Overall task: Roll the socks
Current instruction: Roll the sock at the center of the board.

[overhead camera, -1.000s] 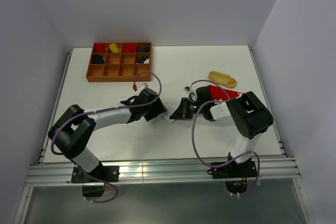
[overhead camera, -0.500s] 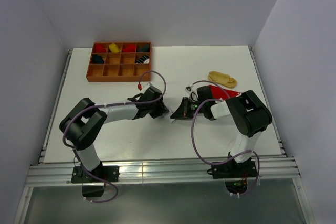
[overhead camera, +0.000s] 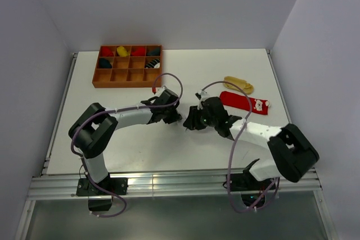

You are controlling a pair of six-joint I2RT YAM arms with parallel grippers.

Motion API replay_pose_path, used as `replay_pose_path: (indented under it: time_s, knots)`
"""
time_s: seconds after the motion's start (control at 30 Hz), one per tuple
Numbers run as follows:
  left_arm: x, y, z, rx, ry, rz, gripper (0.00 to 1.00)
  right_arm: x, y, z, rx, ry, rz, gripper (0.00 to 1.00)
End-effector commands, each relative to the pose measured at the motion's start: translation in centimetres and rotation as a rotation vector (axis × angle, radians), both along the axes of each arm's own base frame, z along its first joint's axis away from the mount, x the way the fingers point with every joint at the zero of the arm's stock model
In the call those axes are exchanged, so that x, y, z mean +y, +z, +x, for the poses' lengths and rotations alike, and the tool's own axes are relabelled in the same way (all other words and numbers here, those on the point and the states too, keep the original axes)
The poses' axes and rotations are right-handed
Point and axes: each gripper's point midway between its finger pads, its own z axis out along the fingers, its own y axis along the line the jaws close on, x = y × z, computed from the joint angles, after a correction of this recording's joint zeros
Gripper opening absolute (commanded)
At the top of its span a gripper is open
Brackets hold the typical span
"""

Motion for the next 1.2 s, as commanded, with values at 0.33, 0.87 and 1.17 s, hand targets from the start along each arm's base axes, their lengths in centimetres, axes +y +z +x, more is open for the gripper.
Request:
replay_pose_path:
  time_s: [0.33,0.87,1.17]
  knots:
    - [1.4,-1.1,-1.1,0.045,-0.071,0.177,0.15,0.7,3.1,0.5,-0.441,-0.013,-0.257,0.5]
    - [0.9,-1.4,-1.3,0.069,-0.097,0.177,0.15,3.8,-0.7,0.3,-0.501,0.038,-0.499,0.5]
    - [0.6,-1.3,-1.6,0.067,-0.119,0.171,0.16,1.4,-4.8,0.3,-0.377,-0.026,-0.674,0.0]
